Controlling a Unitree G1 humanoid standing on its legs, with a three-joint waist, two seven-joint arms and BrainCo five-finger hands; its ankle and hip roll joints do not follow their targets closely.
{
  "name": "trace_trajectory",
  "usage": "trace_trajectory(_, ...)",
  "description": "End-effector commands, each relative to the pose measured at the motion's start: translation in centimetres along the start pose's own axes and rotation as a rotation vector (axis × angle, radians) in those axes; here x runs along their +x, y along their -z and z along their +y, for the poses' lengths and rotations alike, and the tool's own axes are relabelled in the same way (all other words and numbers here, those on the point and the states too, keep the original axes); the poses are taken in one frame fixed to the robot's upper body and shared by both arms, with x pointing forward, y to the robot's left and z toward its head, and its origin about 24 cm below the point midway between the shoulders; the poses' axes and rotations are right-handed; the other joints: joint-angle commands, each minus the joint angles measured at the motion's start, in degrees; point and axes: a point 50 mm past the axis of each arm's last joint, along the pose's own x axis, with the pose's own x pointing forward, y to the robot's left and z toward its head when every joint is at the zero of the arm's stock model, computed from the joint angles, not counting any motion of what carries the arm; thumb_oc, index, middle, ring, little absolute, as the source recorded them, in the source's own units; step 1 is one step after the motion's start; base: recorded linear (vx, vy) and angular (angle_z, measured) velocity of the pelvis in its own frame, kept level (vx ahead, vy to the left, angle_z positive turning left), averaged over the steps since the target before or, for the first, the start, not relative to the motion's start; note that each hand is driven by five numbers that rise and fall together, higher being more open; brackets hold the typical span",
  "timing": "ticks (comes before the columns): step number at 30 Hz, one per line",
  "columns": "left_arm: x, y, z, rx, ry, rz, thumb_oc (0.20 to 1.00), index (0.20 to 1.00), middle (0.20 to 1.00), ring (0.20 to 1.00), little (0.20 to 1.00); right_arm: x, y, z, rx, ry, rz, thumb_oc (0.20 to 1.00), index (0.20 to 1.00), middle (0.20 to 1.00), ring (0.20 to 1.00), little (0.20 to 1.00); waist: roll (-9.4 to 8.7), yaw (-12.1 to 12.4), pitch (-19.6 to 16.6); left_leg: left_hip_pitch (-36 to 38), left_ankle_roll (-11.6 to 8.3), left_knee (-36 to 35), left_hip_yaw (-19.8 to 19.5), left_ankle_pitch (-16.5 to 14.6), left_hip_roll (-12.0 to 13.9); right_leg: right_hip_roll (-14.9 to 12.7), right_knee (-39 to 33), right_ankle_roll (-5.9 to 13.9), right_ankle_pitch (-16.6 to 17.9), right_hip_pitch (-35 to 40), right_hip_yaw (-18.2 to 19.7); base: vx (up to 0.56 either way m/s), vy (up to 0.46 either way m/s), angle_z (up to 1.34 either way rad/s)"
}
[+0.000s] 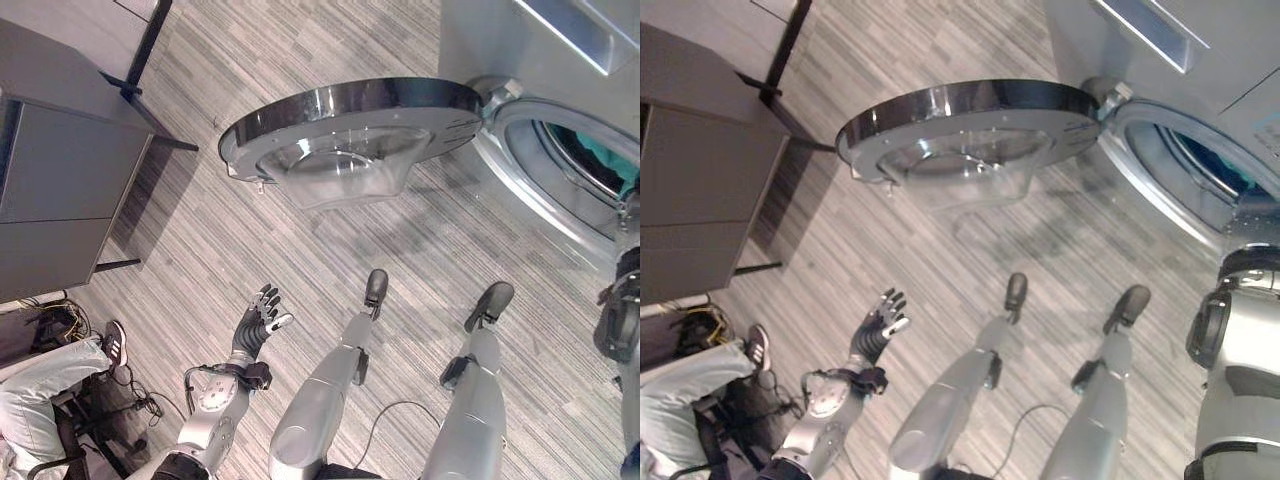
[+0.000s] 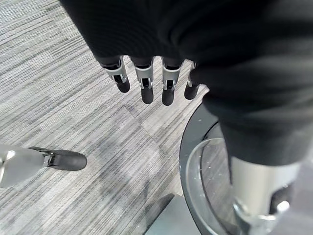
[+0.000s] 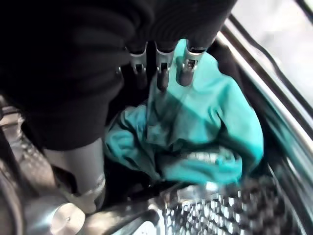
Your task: Grab the laundry basket,head to the washer,open it,put in the laundry and shut it.
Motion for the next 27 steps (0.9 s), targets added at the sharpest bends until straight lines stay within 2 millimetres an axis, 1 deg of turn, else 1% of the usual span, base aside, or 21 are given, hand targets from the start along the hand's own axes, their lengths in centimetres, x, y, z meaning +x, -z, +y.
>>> trace_trajectory(1,-0.8,0.3,0.0,-0.019,0.025,0.007,1.000,1.000,1.000,1.000,1.000,-0.2,-3.9,4.1,0.037,-0.186,-0.169,1.000,1.000,1.000,1.000,1.000,2.91,0.6,1.6,4.9,-3.45,0.1,1.8,-8.5,4.6,2.4,7.4,-0.75,-11.1,-2.3,4.5,0.01,0.049,-0.02)
trace_trajectory(3,-0.7,0.3,-0.1,-0.013,0.029,0.008,1.000,1.000,1.000,1.000,1.000,-0.4,-3.4,4.6,0.040,-0.223,-0.170,1.000,1.000,1.000,1.000,1.000,2.78,0.6,1.6,5.1,-3.49,0.1,2.0,-8.5,4.4,2.3,7.1,-0.69,-11.0,-1.7,4.2,0.00,0.020,-0.01)
trace_trajectory(5,-0.7,0.4,-0.1,-0.013,0.031,0.011,1.000,1.000,1.000,1.000,1.000,-0.5,-3.1,4.6,0.040,-0.234,-0.168,1.000,1.000,1.000,1.000,1.000,2.66,0.6,1.7,5.2,-3.43,0.1,1.9,-8.5,4.3,2.3,6.9,-0.66,-10.9,-1.3,4.0,0.00,0.008,0.02)
trace_trajectory(6,-0.6,0.3,-0.2,-0.007,0.038,0.009,1.000,1.000,1.000,1.000,1.000,-0.8,-1.9,4.4,0.045,-0.260,-0.150,1.000,1.000,1.000,1.000,1.000,2.31,0.4,1.8,5.6,-3.33,0.1,1.7,-8.6,4.2,2.3,6.3,-0.60,-10.7,-0.1,3.6,0.00,0.000,0.00)
trace_trajectory(7,-0.6,0.3,-0.2,-0.006,0.037,0.010,1.000,1.000,1.000,1.000,1.000,-0.8,-1.8,4.3,0.046,-0.259,-0.150,1.000,1.000,1.000,1.000,1.000,2.27,0.4,1.8,5.7,-3.33,0.1,1.6,-8.6,4.2,2.3,6.2,-0.59,-10.7,0.1,3.6,0.00,0.000,0.00)
trace_trajectory(8,-0.7,0.4,0.0,0.004,0.040,0.017,1.000,1.000,1.000,1.000,1.000,-1.1,-0.7,3.7,0.038,-0.263,-0.128,1.000,1.000,1.000,1.000,1.000,1.79,0.2,1.8,6.1,-3.22,0.1,1.5,-8.7,3.9,2.1,5.3,-0.44,-10.2,1.4,3.3,0.00,0.031,0.01)
trace_trajectory(12,-0.8,0.4,0.3,0.011,0.031,0.017,1.000,1.000,1.000,1.000,1.000,-1.3,0.6,2.6,0.029,-0.240,-0.095,1.000,1.000,1.000,1.000,1.000,1.34,0.2,1.7,6.7,-2.96,0.1,1.5,-8.9,3.4,1.7,4.2,-0.20,-9.5,2.9,3.0,-0.01,0.039,0.08)
trace_trajectory(13,-0.9,0.4,0.3,0.010,0.033,0.017,1.000,1.000,1.000,1.000,1.000,-1.3,1.1,1.9,0.024,-0.223,-0.080,1.000,1.000,1.000,1.000,1.000,1.22,0.3,1.6,7.1,-2.77,0.1,1.4,-9.0,3.2,1.5,4.0,-0.12,-9.3,3.4,3.0,-0.01,0.043,0.05)
trace_trajectory(15,-1.0,0.3,0.6,0.017,0.029,0.019,1.000,1.000,1.000,1.000,1.000,-1.2,1.4,1.3,0.019,-0.204,-0.066,1.000,1.000,1.000,1.000,1.000,1.14,0.5,1.5,7.4,-2.59,0.2,1.4,-9.1,2.9,1.3,3.5,0.00,-9.1,4.2,3.0,-0.01,0.044,0.02)
trace_trajectory(16,-1.1,0.4,0.6,0.020,0.033,0.024,1.000,1.000,1.000,1.000,1.000,-1.3,1.9,0.3,0.015,-0.177,-0.048,1.000,1.000,1.000,1.000,1.000,1.15,0.7,1.3,7.7,-2.48,0.2,1.5,-9.2,2.6,1.0,3.0,0.19,-8.8,5.0,2.8,-0.01,0.038,0.03)
trace_trajectory(17,-1.1,0.5,0.6,0.019,0.034,0.025,1.000,1.000,1.000,1.000,1.000,-1.3,2.2,0.0,0.011,-0.172,-0.039,1.000,1.000,1.000,1.000,1.000,1.17,0.8,1.3,7.7,-2.43,0.3,1.5,-9.3,2.6,0.9,2.9,0.21,-8.7,5.1,2.8,-0.01,0.044,0.05)
trace_trajectory(18,-1.1,0.4,0.7,0.021,0.034,0.023,1.000,1.000,1.000,1.000,1.000,-1.4,2.5,-0.7,0.003,-0.160,-0.029,1.000,1.000,1.000,1.000,1.000,1.08,0.8,1.2,7.9,-2.30,0.5,1.4,-9.5,2.3,0.7,2.7,0.27,-8.6,5.7,2.8,-0.01,0.023,0.04)
trace_trajectory(23,-1.2,0.3,0.8,0.030,0.033,0.020,1.000,1.000,1.000,1.000,1.000,-1.9,4.2,-2.8,0.000,-0.124,0.015,1.000,1.000,1.000,1.000,1.000,0.68,0.9,1.1,8.1,-1.89,1.5,1.3,-10.2,1.6,0.1,1.7,0.63,-7.9,7.4,2.4,-0.01,0.028,0.03)
trace_trajectory(24,-1.2,0.4,0.7,0.029,0.037,0.026,1.000,1.000,1.000,1.000,1.000,-2.4,5.5,-4.1,0.039,-0.087,0.045,1.000,1.000,1.000,1.000,1.000,0.43,0.9,0.9,8.0,-1.73,1.5,1.4,-10.3,1.3,0.0,0.6,0.91,-7.0,8.0,2.4,-0.02,0.036,0.06)
trace_trajectory(25,-1.2,0.5,0.7,0.028,0.036,0.029,1.000,1.000,1.000,1.000,1.000,-2.6,5.9,-4.7,0.048,-0.070,0.057,1.000,1.000,1.000,1.000,1.000,0.34,0.9,0.8,7.9,-1.66,1.5,1.4,-10.2,1.2,0.0,0.0,0.93,-6.5,8.1,2.4,-0.09,0.050,0.08)
trace_trajectory(26,-1.2,0.5,0.7,0.029,0.038,0.029,1.000,1.000,1.000,1.000,1.000,-2.9,6.7,-5.4,0.061,-0.048,0.076,1.000,1.000,1.000,1.000,1.000,0.24,0.9,0.9,7.4,-1.43,1.7,1.8,-9.5,0.9,-0.2,-0.5,0.72,-5.0,7.9,1.6,-0.01,0.017,0.06)
trace_trajectory(27,-1.2,0.5,0.7,0.029,0.037,0.029,1.000,1.000,1.000,1.000,1.000,-3.0,6.7,-5.4,0.061,-0.048,0.076,1.000,1.000,1.000,1.000,1.000,0.11,0.9,0.6,7.8,-1.59,1.6,1.4,-10.2,1.0,0.0,-0.8,1.13,-5.9,8.5,2.3,-0.01,0.016,0.03)
